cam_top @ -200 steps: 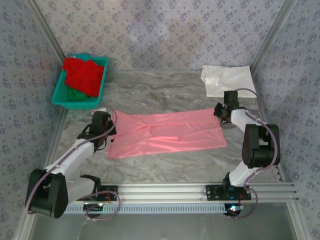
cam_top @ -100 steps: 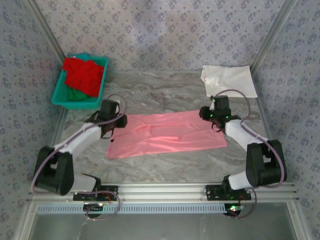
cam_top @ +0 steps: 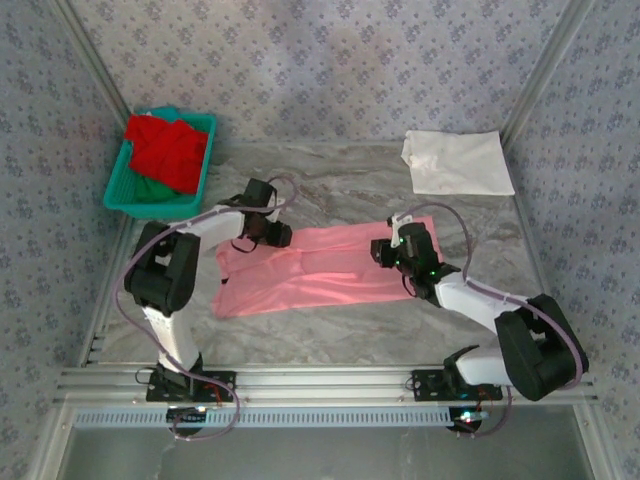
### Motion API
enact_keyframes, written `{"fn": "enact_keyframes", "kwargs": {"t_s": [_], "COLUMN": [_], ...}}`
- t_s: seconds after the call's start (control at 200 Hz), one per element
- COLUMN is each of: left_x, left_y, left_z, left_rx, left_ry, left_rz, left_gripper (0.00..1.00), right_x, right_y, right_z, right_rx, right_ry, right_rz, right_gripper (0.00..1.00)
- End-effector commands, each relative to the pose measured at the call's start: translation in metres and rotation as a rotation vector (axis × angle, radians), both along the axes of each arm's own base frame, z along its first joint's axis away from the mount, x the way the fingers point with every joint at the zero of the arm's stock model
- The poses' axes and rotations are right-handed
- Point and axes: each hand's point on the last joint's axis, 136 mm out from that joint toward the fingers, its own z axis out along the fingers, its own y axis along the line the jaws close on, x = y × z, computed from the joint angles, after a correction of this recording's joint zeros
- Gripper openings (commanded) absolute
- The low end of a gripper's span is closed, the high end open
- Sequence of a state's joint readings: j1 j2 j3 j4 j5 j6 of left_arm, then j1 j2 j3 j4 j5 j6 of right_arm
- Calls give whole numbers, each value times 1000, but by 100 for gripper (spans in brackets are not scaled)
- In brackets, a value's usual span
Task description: Fold and stack the t-shirts
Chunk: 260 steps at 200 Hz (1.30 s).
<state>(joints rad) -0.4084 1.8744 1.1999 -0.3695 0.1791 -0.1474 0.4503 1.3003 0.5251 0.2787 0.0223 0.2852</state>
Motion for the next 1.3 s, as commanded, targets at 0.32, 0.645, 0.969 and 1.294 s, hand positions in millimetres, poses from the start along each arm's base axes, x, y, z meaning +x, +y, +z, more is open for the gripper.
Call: {"fn": "enact_keyframes", "kwargs": {"t_s": [0.32,0.645,0.969,1.294], "left_x": [-16,-56,-98,-70], "left_y": [-8,-6,-20,30], "left_z": [23,28,32,70], "left_rx": [-5,23,97,57], "left_ry": [-25,-5,-46,-116], "left_rz": [8,68,97,271], "left_gripper": [0,0,16,25], "right_x": [10,13,15,15], "right_y": [-10,-10,-8,-5], "right_z": [13,7,-1,0], "right_rx": [-53,-63,-66,-53], "right_ry": [-27,4,40,45], "right_rz": [-59,-63,-56,-44], "right_gripper": [40,41,43,43]}}
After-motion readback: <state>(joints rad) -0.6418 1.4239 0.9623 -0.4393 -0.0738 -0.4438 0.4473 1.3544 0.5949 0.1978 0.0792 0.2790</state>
